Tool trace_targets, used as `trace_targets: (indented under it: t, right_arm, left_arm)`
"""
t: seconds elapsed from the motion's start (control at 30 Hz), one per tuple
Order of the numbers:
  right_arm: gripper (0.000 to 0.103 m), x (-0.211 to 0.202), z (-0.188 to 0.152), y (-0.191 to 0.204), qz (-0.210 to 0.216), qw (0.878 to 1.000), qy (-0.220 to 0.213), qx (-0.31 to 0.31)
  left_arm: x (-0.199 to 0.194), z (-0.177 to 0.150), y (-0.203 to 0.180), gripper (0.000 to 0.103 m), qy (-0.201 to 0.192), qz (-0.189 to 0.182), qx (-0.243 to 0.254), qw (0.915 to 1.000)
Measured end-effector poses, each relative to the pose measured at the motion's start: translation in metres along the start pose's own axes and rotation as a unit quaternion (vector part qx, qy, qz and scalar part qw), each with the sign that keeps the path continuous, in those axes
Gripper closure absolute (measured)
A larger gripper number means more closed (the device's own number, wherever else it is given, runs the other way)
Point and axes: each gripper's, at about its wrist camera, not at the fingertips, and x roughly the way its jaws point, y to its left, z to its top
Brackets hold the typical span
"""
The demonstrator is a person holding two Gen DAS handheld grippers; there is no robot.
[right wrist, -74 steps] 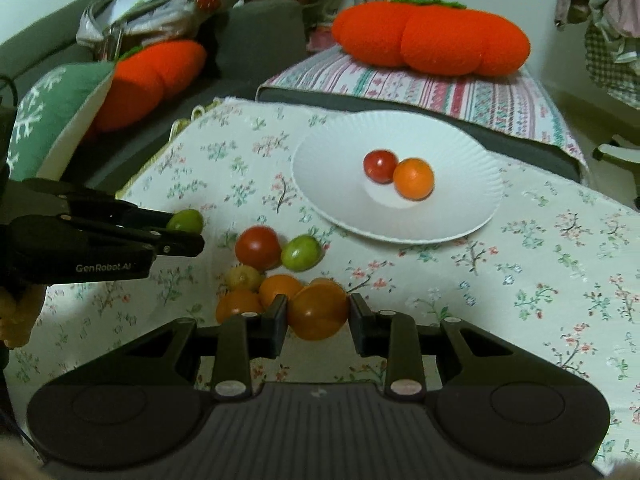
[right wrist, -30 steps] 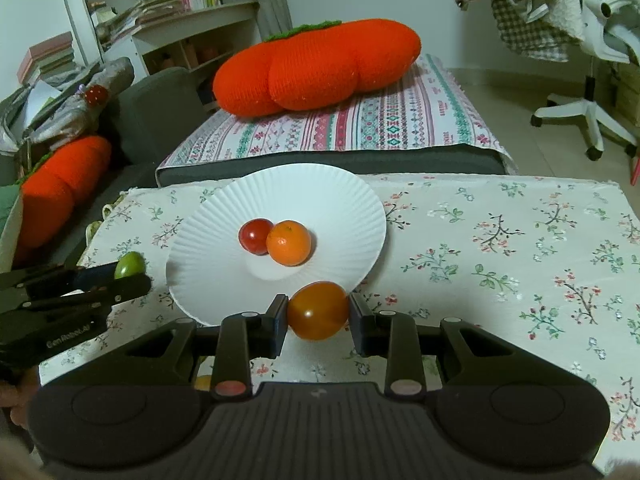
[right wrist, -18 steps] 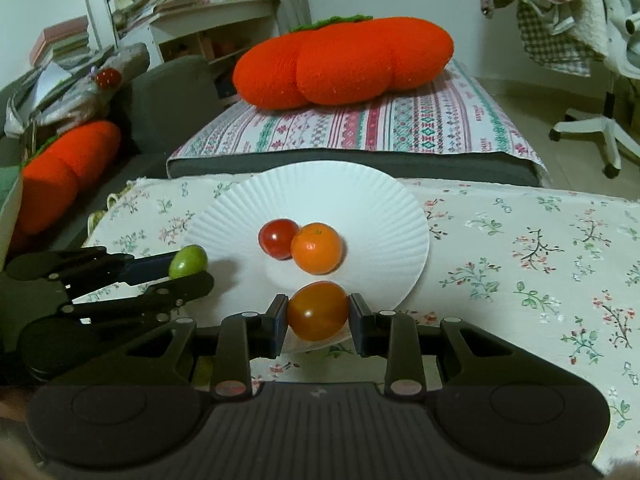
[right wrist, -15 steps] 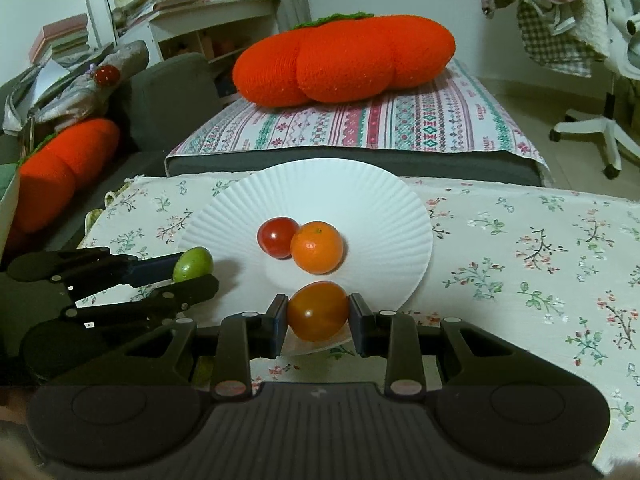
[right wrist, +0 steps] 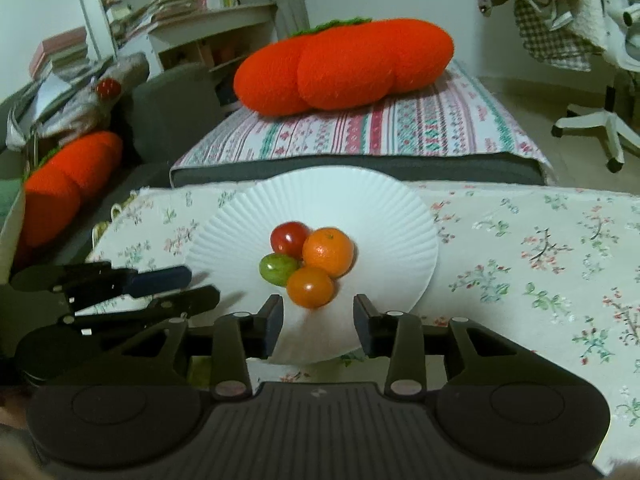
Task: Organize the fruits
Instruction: 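Carry both tomatoes onto the white plate and open both tools, then move both tools back toward the remaining fruit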
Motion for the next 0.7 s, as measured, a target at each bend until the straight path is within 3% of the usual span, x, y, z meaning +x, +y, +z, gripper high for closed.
trace_targets:
  t: [0.27, 0.47, 0.53, 0.63, 0.7]
  right_arm:
    - [0.052, -0.020, 0.008, -0.011, -0.007, 0.999, -0.028, 0.029]
    - [0.033, -0.024, 0.008, -0.012, -0.011, 0.999, -0.026, 0.036]
    - [0.017, -0.025, 0.007, -0.011, -0.012, 0.999, -0.024, 0.034]
    - [0.005, -0.027, 0.004, -0.005, -0.032, 0.999, -0.030, 0.014]
    - [0.002, -0.027, 0.003, -0.002, -0.044, 0.999, -0.030, -0.002]
  left_arm:
    - [-0.019, 0.007, 0.011, 0.092, -0.006, -0.005, -0.039, 0.9992]
    - [-0.021, 0.006, 0.017, 0.089, 0.016, 0.004, -0.062, 0.9979]
    - [-0.022, 0.005, 0.017, 0.087, 0.021, 0.009, -0.063, 0.9977]
    - [-0.024, 0.004, 0.018, 0.080, 0.028, 0.015, -0.066, 0.9973]
    - [-0.026, 0.003, 0.018, 0.072, 0.035, 0.019, -0.067, 0.9970]
